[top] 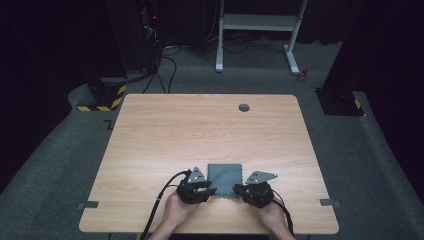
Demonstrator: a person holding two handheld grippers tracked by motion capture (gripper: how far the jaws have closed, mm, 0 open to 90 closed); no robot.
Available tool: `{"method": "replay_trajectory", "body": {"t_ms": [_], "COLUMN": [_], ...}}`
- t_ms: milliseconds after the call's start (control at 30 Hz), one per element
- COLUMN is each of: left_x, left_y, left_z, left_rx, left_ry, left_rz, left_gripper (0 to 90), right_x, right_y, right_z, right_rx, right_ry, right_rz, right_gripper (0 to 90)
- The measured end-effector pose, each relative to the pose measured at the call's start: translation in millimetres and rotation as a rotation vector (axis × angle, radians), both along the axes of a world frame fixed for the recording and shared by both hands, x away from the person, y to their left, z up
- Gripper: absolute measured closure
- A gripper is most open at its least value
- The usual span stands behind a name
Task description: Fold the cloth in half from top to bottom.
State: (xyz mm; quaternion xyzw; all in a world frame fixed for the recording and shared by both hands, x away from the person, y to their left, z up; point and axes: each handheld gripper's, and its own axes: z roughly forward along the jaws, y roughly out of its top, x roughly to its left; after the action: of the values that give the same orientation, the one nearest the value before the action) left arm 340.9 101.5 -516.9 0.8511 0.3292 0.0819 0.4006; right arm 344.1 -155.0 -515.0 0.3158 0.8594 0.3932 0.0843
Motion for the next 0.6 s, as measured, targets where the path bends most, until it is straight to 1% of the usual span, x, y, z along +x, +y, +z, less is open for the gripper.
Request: {"method": "replay_trajectory", "body": {"t_ms": [67,133,233,300,367,400,500,533,600], "left_x": [-3.2,-5.5,-7.9,-8.0,-8.2,-8.9,-10.2,-10.7,-10.3], "left_y": [2.5,4.0,7.6,10.4,12.2,12.9,15.1,18.5,22.1], "left_z": [-0.7,-1.1,-0.9,-1.2,-1.4,-1.5,-1.9,-1.7,-1.4], "left_rx": [0.007,0.035,0.044,0.041,0.040,0.035,0.033,0.017,0.000], "left_ry": [-0.001,0.002,-0.007,-0.006,-0.010,-0.005,-0.008,0.010,0.022], "left_rz": [-0.003,0.002,-0.001,0.004,0.008,0.012,0.019,0.029,0.037], "left_gripper": [63.1,62.4,62.0,61.9,61.4,61.0,59.6,58.4,56.0], "right_x": [-2.5,-5.9,-9.8,-11.2,-12.1,-12.2,-13.5,-12.6,-10.8], "right_y": [-2.0,-4.8,-6.4,-7.3,-7.4,-7.6,-8.0,-9.7,-12.0], "right_z": [-3.6,-4.7,-4.9,-5.0,-5.1,-4.9,-4.6,-4.0,-2.5], "right_rx": [-0.015,-0.020,-0.034,-0.045,-0.046,-0.052,-0.061,-0.061,-0.051], "right_ry": [0.000,-0.027,-0.048,-0.064,-0.065,-0.068,-0.071,-0.063,-0.049], "right_rz": [0.007,0.011,0.010,0.017,0.015,0.020,0.022,0.025,0.011], "right_gripper": [78.5,76.6,75.0,74.3,73.0,72.0,70.0,68.5,68.0]}}
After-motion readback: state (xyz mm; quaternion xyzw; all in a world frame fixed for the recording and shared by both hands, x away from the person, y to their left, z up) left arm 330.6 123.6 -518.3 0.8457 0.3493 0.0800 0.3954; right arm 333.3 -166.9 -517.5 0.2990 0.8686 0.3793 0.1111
